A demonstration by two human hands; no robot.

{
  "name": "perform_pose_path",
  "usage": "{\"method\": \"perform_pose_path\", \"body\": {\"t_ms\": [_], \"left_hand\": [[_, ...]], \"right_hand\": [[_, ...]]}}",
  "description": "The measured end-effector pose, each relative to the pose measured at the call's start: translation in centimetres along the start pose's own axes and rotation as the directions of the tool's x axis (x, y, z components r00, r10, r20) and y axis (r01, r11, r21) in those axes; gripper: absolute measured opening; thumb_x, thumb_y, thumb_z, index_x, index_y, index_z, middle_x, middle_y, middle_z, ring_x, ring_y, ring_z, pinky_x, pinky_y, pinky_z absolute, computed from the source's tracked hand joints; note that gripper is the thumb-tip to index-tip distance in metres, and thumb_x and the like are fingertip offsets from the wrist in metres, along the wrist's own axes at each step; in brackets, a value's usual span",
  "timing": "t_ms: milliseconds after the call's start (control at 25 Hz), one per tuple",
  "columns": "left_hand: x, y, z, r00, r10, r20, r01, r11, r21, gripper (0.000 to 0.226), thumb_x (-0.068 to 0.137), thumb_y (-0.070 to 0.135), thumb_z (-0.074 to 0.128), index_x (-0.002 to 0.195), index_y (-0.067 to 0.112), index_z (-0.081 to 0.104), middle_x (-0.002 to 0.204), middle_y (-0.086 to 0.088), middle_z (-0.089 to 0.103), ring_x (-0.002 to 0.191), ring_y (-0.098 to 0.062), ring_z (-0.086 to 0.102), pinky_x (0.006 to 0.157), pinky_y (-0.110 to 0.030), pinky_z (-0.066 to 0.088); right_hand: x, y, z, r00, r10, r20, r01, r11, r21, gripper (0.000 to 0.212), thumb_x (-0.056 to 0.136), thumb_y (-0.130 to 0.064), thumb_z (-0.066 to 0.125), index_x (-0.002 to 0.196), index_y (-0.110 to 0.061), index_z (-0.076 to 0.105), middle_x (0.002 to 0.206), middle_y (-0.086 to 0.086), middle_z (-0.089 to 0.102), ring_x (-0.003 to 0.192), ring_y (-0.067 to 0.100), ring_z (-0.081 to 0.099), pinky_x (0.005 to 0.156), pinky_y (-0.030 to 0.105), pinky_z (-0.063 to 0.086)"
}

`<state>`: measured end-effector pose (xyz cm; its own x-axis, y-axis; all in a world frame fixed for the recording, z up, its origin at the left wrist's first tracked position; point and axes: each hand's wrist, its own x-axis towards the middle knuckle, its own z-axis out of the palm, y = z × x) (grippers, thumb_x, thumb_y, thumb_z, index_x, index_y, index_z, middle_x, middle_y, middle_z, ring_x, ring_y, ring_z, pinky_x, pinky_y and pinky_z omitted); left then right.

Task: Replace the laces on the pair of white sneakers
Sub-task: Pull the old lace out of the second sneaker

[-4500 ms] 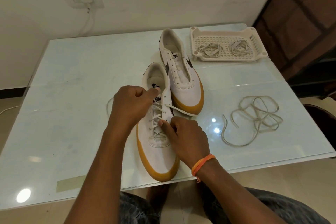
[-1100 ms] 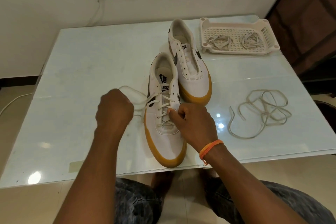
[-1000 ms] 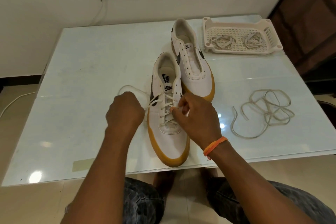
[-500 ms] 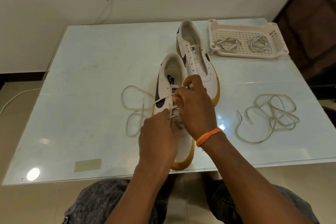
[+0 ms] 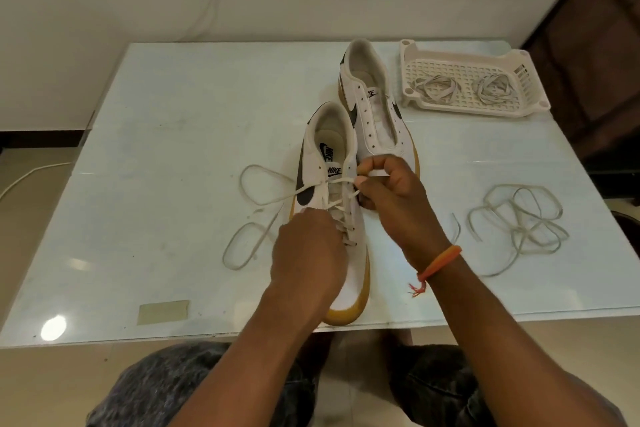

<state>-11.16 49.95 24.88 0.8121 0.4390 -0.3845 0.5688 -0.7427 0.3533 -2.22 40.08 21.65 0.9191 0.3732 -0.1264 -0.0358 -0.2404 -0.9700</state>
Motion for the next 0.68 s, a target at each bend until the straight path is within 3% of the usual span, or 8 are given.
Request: {"method": "perform_pose_path", "body": {"t_ms": [80, 160, 320, 480, 560, 600, 640, 680], "left_hand": [[-0.1, 0.4, -0.2, 0.996, -0.013, 0.084, 0.013, 1.0, -0.002, 0.031, 0.099, 0.024, 0.052, 0.125, 0.008, 0.05, 0.1, -0.003, 0.058, 0.091, -0.016, 0.058, 0.069, -0.021, 0.044], [0.4, 0.8, -0.2, 0.973, -0.089, 0.212, 0.092, 0.996, -0.005, 0.055, 0.094, 0.03, 0.061, 0.139, 0.007, 0.037, 0.131, -0.013, 0.053, 0.116, -0.027, 0.056, 0.092, -0.031, 0.048], [1.4, 1.3, 0.4, 0.925, -0.182, 0.335, 0.188, 0.982, 0.016, 0.102, 0.08, 0.04, 0.076, 0.152, 0.005, 0.012, 0.149, -0.018, 0.036, 0.133, -0.034, 0.043, 0.107, -0.041, 0.043], [1.6, 1.3, 1.0, 0.935, -0.194, 0.296, 0.2, 0.98, 0.011, 0.105, 0.08, 0.041, 0.076, 0.153, 0.006, 0.009, 0.15, -0.016, 0.036, 0.134, -0.033, 0.043, 0.106, -0.04, 0.044], [1.6, 1.1, 1.2, 0.946, -0.187, 0.263, 0.194, 0.981, 0.001, 0.1, 0.08, 0.037, 0.076, 0.152, 0.008, 0.014, 0.146, -0.014, 0.041, 0.129, -0.032, 0.048, 0.104, -0.038, 0.046], [1.4, 1.0, 1.2, 0.952, -0.168, 0.256, 0.171, 0.985, 0.009, 0.095, 0.08, 0.037, 0.077, 0.15, 0.009, 0.02, 0.144, -0.012, 0.045, 0.126, -0.029, 0.051, 0.103, -0.036, 0.047], [1.3, 1.0, 1.2, 0.958, -0.146, 0.248, 0.145, 0.989, 0.023, 0.088, 0.08, 0.038, 0.077, 0.147, 0.011, 0.027, 0.141, -0.009, 0.048, 0.123, -0.027, 0.053, 0.102, -0.034, 0.048], [1.2, 1.0, 1.2, 0.964, -0.125, 0.235, 0.12, 0.992, 0.032, 0.081, 0.08, 0.039, 0.077, 0.143, 0.013, 0.034, 0.138, -0.007, 0.05, 0.121, -0.025, 0.055, 0.102, -0.032, 0.048]], "right_hand": [[-0.1, 0.5, 1.2, 0.943, -0.333, -0.019, 0.298, 0.867, -0.399, 0.019, 0.093, -0.017, 0.059, 0.112, -0.019, 0.061, 0.125, 0.001, 0.049, 0.085, 0.011, 0.061, 0.075, 0.032, 0.056], [-0.1, 1.4, 2.2, 0.878, -0.478, 0.036, 0.394, 0.677, -0.622, 0.017, 0.092, -0.02, 0.062, 0.108, -0.015, 0.068, 0.13, 0.007, 0.049, 0.089, 0.018, 0.062, 0.067, 0.033, 0.056], [-0.1, 2.1, 2.4, 0.785, -0.62, -0.002, 0.429, 0.546, -0.719, 0.007, 0.083, -0.005, 0.071, 0.09, -0.003, 0.072, 0.099, 0.016, 0.065, 0.073, 0.026, 0.065, 0.056, 0.035, 0.057], [-0.1, 2.2, 1.8, 0.773, -0.635, -0.022, 0.437, 0.557, -0.706, 0.007, 0.084, -0.002, 0.07, 0.09, -0.005, 0.071, 0.082, 0.01, 0.063, 0.064, 0.016, 0.056, 0.056, 0.015, 0.044], [-0.3, 2.1, 1.6, 0.839, -0.491, -0.236, 0.325, 0.799, -0.505, 0.009, 0.089, -0.003, 0.065, 0.09, -0.009, 0.072, 0.083, 0.005, 0.067, 0.069, 0.011, 0.06, 0.064, 0.011, 0.048], [-0.4, 1.7, 1.5, 0.888, -0.279, -0.366, 0.197, 0.949, -0.246, 0.011, 0.091, -0.004, 0.063, 0.09, -0.012, 0.071, 0.085, 0.005, 0.069, 0.072, 0.012, 0.066, 0.065, 0.018, 0.055], [-0.6, 1.3, 1.4, 0.917, -0.009, -0.4, 0.053, 0.994, 0.098, 0.012, 0.093, -0.005, 0.061, 0.092, -0.012, 0.07, 0.088, 0.007, 0.07, 0.077, 0.016, 0.07, 0.067, 0.024, 0.059], [-0.7, 1.2, 1.2, 0.914, 0.191, -0.358, -0.047, 0.927, 0.373, 0.012, 0.094, -0.005, 0.059, 0.094, -0.012, 0.069, 0.092, 0.011, 0.071, 0.082, 0.021, 0.071, 0.068, 0.027, 0.06]]}}
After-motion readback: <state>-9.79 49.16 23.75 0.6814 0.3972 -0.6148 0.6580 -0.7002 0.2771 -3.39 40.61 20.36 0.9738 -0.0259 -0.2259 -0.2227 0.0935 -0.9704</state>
